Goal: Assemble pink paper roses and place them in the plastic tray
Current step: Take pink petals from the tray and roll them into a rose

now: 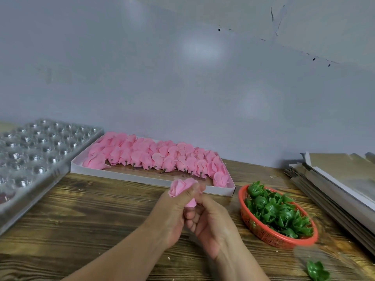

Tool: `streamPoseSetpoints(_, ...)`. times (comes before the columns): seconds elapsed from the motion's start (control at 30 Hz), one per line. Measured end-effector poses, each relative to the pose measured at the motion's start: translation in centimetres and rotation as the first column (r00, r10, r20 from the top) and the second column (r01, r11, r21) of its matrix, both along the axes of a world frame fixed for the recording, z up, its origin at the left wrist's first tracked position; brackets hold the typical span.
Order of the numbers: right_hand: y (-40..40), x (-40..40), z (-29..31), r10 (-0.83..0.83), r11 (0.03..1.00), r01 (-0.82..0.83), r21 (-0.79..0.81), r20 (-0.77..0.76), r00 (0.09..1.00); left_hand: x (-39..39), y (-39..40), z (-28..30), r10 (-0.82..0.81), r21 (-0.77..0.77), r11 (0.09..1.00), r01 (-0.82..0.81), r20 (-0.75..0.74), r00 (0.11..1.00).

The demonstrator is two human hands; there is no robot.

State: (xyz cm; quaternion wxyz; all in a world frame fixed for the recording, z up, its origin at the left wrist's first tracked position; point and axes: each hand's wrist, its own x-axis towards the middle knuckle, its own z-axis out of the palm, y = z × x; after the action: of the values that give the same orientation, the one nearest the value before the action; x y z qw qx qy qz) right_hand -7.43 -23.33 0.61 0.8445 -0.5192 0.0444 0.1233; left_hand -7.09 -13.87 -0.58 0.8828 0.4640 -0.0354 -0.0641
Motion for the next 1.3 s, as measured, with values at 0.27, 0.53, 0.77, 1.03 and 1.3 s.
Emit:
streamPoseSetpoints(0.27,0.2,-0.3,-1.1,0.065,0.781,0.299,-0.548,0.547,0.835,0.8,0.8,-0.1,-0.006,-0.217,0.976,-0.016,-0.097,0.995)
streamPoseSetpoints(0.53,0.3,-0.4,-1.6,0.033,0.717,0.432,-0.547,0.646,0.763,0.7,0.4,-0.3,-0.016,-0.153,0.988,0.004,-0.079,0.997)
streamPoseSetpoints(0.77,0.5,-0.4,-1.6,0.066,0.756,0.399,-0.518,0.668,0.741,0.9,0.4,-0.5,0.021,-0.167,0.985,-0.044,-0.138,0.990)
streamPoseSetpoints(1.03,0.4,-0.2,-1.5,0.120,0.743,0.393,-0.542,0.685,0.718,0.6,0.4,-0.3,0.018,-0.098,0.995,-0.024,-0.065,0.998)
streamPoseSetpoints(1.3,0.4,-0.1,-1.5,-0.008,0.814,0.363,-0.453,0.615,0.788,0.6,0.6,0.0,-0.029,-0.092,0.995,0.026,-0.031,0.999)
